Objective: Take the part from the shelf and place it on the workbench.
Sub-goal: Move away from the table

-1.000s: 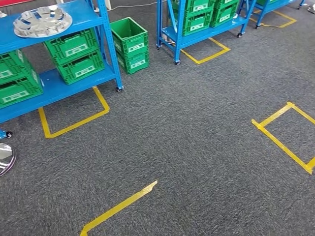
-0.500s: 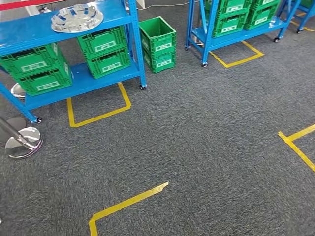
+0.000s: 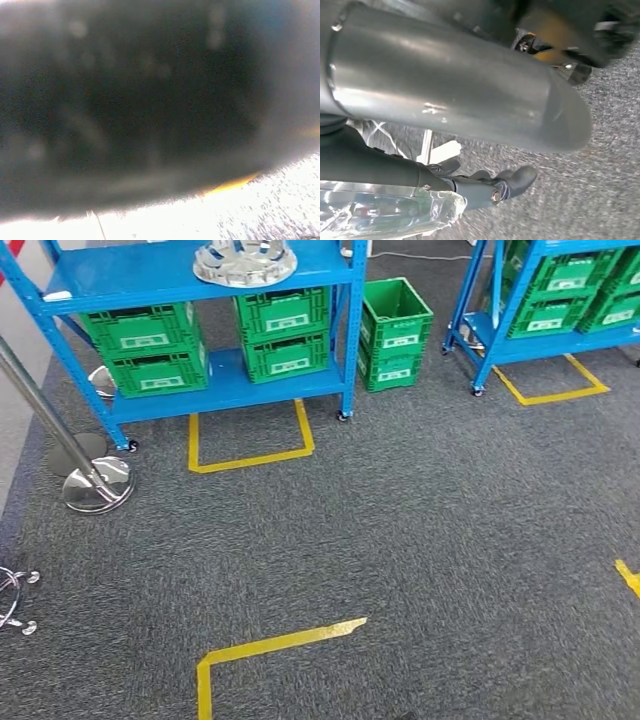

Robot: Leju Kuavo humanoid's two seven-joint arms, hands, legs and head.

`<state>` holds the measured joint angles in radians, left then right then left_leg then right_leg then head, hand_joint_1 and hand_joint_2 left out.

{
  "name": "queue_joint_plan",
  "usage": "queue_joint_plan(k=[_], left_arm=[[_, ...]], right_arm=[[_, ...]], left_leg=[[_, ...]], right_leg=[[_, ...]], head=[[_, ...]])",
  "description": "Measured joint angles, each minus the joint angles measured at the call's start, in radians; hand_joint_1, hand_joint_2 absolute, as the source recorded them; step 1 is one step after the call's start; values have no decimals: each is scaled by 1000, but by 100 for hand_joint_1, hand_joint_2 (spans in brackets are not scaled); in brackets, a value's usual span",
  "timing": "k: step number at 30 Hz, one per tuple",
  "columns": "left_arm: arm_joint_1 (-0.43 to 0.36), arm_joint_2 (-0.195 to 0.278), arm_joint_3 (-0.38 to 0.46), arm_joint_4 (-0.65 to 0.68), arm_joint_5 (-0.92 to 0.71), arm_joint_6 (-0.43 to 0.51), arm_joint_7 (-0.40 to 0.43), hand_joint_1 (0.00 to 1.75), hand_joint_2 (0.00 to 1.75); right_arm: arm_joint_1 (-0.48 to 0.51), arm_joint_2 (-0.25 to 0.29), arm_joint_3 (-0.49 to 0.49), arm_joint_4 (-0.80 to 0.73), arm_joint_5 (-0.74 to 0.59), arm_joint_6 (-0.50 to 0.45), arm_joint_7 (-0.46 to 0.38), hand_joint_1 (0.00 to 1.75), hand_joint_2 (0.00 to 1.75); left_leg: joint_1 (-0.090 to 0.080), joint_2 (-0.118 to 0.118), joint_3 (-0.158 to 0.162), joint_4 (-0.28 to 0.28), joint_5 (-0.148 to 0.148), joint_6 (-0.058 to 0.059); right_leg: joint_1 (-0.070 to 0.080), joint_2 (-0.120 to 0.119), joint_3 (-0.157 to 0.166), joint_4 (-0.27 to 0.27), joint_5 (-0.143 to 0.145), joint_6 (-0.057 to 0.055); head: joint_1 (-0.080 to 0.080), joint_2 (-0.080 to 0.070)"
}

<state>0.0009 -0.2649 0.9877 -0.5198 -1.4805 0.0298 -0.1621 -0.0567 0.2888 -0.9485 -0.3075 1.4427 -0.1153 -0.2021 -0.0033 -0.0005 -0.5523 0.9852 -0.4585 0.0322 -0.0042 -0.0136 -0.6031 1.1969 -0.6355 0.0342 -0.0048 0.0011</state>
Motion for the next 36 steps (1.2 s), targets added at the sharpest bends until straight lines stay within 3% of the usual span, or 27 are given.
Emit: queue_joint_plan(k=[1, 2, 3, 5, 6, 8, 9, 10, 11, 13, 15, 16, 17, 18, 19, 21, 23, 27, 36], left_arm=[[-1, -1, 0, 0, 0, 0, 0, 0, 0], [-1, -2, 0, 0, 0, 0, 0, 0, 0], [0, -2, 0, 0, 0, 0, 0, 0, 0], [0, -3, 0, 1, 0, 0, 0, 0, 0], [-1, -4, 0, 1, 0, 0, 0, 0, 0], [-3, -5, 0, 1, 0, 0, 0, 0, 0], [-2, -5, 0, 1, 0, 0, 0, 0, 0], [-1, -5, 0, 1, 0, 0, 0, 0, 0], [0, -4, 0, 1, 0, 0, 0, 0, 0], [0, -4, 0, 1, 0, 1, 0, 0, 0], [-5, -5, 0, 1, 0, 1, 0, 0, 0], [-6, -6, 0, 1, 0, 1, 0, 0, 0], [-6, -6, 0, 1, 0, 1, 0, 0, 0], [-4, -7, 0, 1, 0, 1, 0, 0, 0], [-1, -7, 1, 1, 0, 1, 0, 0, 0], [0, -7, 1, 1, 0, 2, 0, 0, 0], [-2, -6, 1, 1, 0, 2, 0, 0, 0], [-1, -9, 1, 1, 0, 3, 0, 0, 0], [-2, -13, 1, 1, 0, 3, 0, 0, 0]], right_arm=[[2, 0, 0, 0, 1, 0, 0, 0, 0], [4, 0, 0, 0, 1, 0, 1, 0, 0], [5, 0, 0, 0, 2, 0, 1, 0, 0], [5, -1, 0, -1, 2, 0, 1, 0, 0], [5, -1, 0, -1, 2, 0, 1, 0, 0], [4, 0, 0, -1, 2, 0, 1, 0, 0], [4, 0, 0, -1, 2, 0, 1, 0, 0], [5, 0, 0, -1, 2, 0, 1, 0, 0], [5, 0, 0, -1, 3, 0, 1, 0, 0], [4, 0, -1, -1, 4, 0, -1, 0, 0], [6, 0, -1, -2, 5, 0, -2, 0, 0], [8, 0, -1, -2, 5, 0, -4, 0, 0], [8, 0, -1, -2, 4, 0, -6, 0, 0], [7, -1, -2, -2, 1, 0, -10, 0, 0], [5, -1, -4, -2, -3, 1, -13, 0, 0], [2, 0, -8, -2, -10, 3, -15, 0, 0], [-1, 0, -12, -2, -13, 5, -17, 0, 0], [0, 0, -16, -2, -13, 6, -18, 0, 0], [0, 0, -23, -2, -14, 15, -18, 0, 0]], left_leg=[[0, -14, 0, 0, 0, 0], [0, -28, 1, 1, 0, 0], [0, -42, 3, 1, -1, 0], [0, -70, 8, 3, -3, -4], [0, -83, 8, 6, -5, -8], [-1, -105, 1, 12, -5, -19], [0, -116, -4, 13, -3, -25], [2, -127, -8, 14, -1, -31], [3, -124, -11, 17, -4, -36], [1, -82, -34, 63, -33, -46], [2, -26, -96, 187, -94, -54], [5, -13, -129, 252, -118, -57], [7, -7, -152, 296, -127, -58], [9, -5, -155, 300, -114, -58], [10, -4, -135, 261, -82, -55], [6, 0, -63, 125, -16, -42], [2, 6, -16, 33, 5, -32], [0, 7, -9, 14, -1, -44], [-4, 7, -9, 15, -4, -32]], right_leg=[[-1, 7, -31, 58, -18, 2], [-1, 10, -49, 85, -16, 2], [-1, 12, -49, 74, 6, 2], [-5, 32, 0, -48, 86, 1], [-8, 58, 29, -115, 114, 0], [-13, 96, 64, -183, 129, -3], [-12, 100, 67, -186, 126, -7], [-12, 89, 69, -186, 127, -12], [-12, 77, 70, -188, 128, -17], [-15, 51, 74, -193, 129, -29], [-12, 21, 76, -194, 125, -37], [-10, 6, 77, -193, 123, -39], [-9, -6, 77, -193, 121, -40], [-8, -14, 79, -193, 120, -40], [-7, -19, 81, -193, 118, -40], [-4, -25, 88, -193, 114, -36], [0, -29, 89, -191, 110, -31], [1, -29, 80, -194, 108, -35], [-3, -28, 94, -205, 114, -22]], head=[[1, 0], [1, 0], [1, 0], [1, 0], [1, 0], [1, 0], [0, 0], [0, 0], [0, 0], [-7, 0], [-14, 0], [-14, 0], [-14, 0], [-14, 0], [-14, 0], [-14, 0], [-13, 0], [-11, 0], [-11, 0]])
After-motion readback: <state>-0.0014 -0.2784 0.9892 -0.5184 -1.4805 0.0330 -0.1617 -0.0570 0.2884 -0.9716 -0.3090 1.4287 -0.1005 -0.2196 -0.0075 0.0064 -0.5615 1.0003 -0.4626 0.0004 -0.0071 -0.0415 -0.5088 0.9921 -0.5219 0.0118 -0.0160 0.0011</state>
